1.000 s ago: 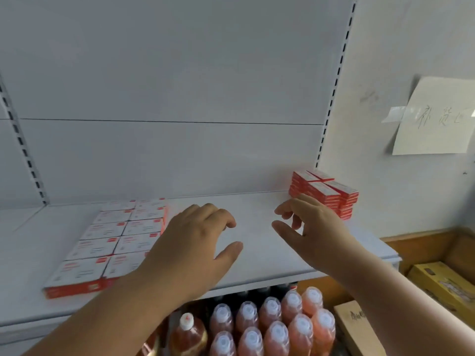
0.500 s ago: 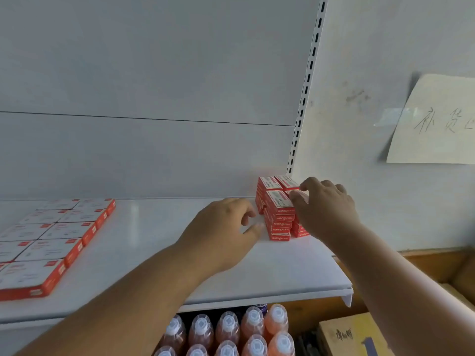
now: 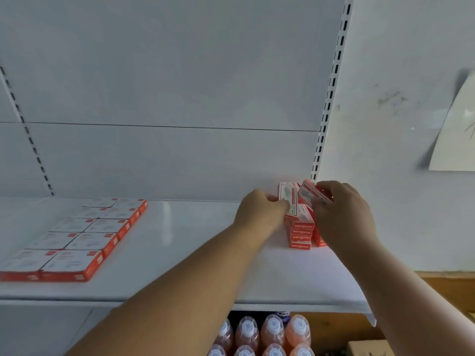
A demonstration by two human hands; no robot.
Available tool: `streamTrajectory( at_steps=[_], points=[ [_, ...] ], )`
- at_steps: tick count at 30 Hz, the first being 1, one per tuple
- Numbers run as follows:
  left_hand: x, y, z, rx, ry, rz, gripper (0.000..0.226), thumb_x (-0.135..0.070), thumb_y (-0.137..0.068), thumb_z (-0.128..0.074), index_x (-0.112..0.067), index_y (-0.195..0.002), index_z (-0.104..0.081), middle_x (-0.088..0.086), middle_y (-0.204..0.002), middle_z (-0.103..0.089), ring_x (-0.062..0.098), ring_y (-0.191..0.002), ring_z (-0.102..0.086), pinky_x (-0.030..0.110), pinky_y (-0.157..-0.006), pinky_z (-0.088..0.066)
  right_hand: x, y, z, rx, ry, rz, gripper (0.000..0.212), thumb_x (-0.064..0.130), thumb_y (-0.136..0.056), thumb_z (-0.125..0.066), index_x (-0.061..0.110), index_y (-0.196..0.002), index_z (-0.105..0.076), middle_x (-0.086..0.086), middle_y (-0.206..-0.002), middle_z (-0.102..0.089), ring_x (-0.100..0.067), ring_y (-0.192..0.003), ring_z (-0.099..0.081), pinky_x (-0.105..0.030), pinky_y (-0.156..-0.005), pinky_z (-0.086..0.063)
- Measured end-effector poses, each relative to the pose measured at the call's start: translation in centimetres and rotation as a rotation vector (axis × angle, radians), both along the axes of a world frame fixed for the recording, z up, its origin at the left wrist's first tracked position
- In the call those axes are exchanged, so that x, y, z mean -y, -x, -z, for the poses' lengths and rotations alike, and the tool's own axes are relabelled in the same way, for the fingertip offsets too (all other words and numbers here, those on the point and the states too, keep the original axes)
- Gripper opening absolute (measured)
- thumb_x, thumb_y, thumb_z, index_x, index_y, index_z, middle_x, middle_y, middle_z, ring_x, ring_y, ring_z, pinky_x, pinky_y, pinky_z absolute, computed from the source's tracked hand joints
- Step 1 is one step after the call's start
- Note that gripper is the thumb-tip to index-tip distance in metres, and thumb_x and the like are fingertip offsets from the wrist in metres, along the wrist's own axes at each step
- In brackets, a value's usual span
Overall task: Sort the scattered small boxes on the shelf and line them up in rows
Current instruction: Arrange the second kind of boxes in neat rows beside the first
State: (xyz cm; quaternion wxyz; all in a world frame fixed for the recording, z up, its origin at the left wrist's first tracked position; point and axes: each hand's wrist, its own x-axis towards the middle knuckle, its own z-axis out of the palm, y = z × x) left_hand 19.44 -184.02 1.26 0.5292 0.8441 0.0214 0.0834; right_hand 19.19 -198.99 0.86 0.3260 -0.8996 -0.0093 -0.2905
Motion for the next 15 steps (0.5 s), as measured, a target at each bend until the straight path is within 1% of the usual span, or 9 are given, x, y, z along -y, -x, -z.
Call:
streamTrajectory(
  at_steps=[2, 4, 6, 8, 9, 11, 13, 15],
  points=[
    [-1.2, 1.1, 0.0, 0.030, 0.202, -0.021, 0.005, -0.027, -0.088, -0.064, -0.024, -0.086, -0.061, -0.004, -0.084, -0.071, 0.012, -0.071, -0.068, 0.023, -0.053, -0.044, -1.3, 0.6, -0.3, 0.047, -0.055, -0.058, 0.025, 0.020, -0.090, -0.059, 0.023, -0.114, -0.065, 0.004, -0.102, -0.061, -0.013, -0.082, -0.051, -0.026, -0.069, -0.037],
    [-3.1, 2.5, 0.4, 0.068, 0.324, -0.002, 0.005, -0.024, -0.093, -0.061, -0.025, -0.096, -0.057, -0.006, -0.091, -0.072, 0.007, -0.069, -0.071, 0.021, -0.055, -0.047, -3.0, 1.2, -0.6, 0.063, -0.093, -0.126, 0.022, 0.019, -0.090, -0.059, 0.026, -0.110, -0.065, 0.007, -0.099, -0.062, -0.013, -0.083, -0.054, -0.024, -0.068, -0.037],
    [-5.4, 3.9, 0.8, 0.112, 0.347, 0.021, 0.008, -0.021, -0.096, -0.057, -0.027, -0.100, -0.054, -0.008, -0.098, -0.070, 0.007, -0.073, -0.073, 0.024, -0.060, -0.052, -5.1, 1.9, -0.7, 0.056, -0.149, -0.179, 0.021, 0.020, -0.091, -0.059, 0.027, -0.110, -0.065, 0.011, -0.096, -0.064, -0.009, -0.082, -0.058, -0.022, -0.065, -0.038],
    [-7.9, 5.1, 1.3, 0.152, 0.329, 0.022, 0.010, -0.020, -0.098, -0.054, -0.029, -0.102, -0.053, -0.009, -0.103, -0.068, 0.007, -0.075, -0.074, 0.021, -0.061, -0.055, -7.2, 2.7, -0.5, 0.038, -0.192, -0.214, 0.019, 0.022, -0.094, -0.059, 0.030, -0.111, -0.063, 0.021, -0.090, -0.062, 0.002, -0.078, -0.057, -0.017, -0.059, -0.038],
    [-9.1, 5.5, 1.5, 0.158, 0.326, 0.021, 0.011, -0.021, -0.099, -0.054, -0.031, -0.103, -0.052, -0.010, -0.103, -0.067, 0.006, -0.075, -0.074, 0.020, -0.060, -0.056, -8.2, 3.0, -0.4, 0.024, -0.206, -0.232, 0.019, 0.023, -0.095, -0.059, 0.031, -0.112, -0.063, 0.022, -0.090, -0.061, 0.003, -0.078, -0.058, -0.017, -0.058, -0.038],
    [-11.4, 6.2, 1.7, 0.139, 0.337, 0.025, 0.012, -0.023, -0.100, -0.053, -0.034, -0.104, -0.051, -0.011, -0.104, -0.065, 0.005, -0.075, -0.073, 0.018, -0.060, -0.056, -10.1, 3.7, -0.2, -0.001, -0.250, -0.265, 0.021, 0.024, -0.096, -0.058, 0.029, -0.115, -0.062, 0.017, -0.094, -0.064, -0.003, -0.078, -0.060, -0.019, -0.058, -0.042],
    [-13.1, 6.7, 2.0, 0.118, 0.371, 0.029, 0.013, -0.022, -0.101, -0.053, -0.035, -0.104, -0.051, -0.010, -0.104, -0.065, 0.006, -0.075, -0.074, 0.017, -0.060, -0.056, -11.8, 4.2, -0.1, -0.011, -0.275, -0.281, 0.020, 0.023, -0.096, -0.058, 0.029, -0.114, -0.062, 0.014, -0.096, -0.065, -0.006, -0.078, -0.062, -0.020, -0.059, -0.046],
    [-14.4, 7.3, 2.3, 0.102, 0.402, 0.029, 0.013, -0.022, -0.101, -0.053, -0.035, -0.103, -0.052, -0.010, -0.103, -0.066, 0.007, -0.076, -0.074, 0.019, -0.060, -0.056, -13.1, 4.8, 0.2, -0.026, -0.305, -0.296, 0.019, 0.022, -0.096, -0.059, 0.031, -0.112, -0.060, 0.016, -0.096, -0.065, -0.006, -0.076, -0.064, -0.019, -0.059, -0.050]
  ],
)
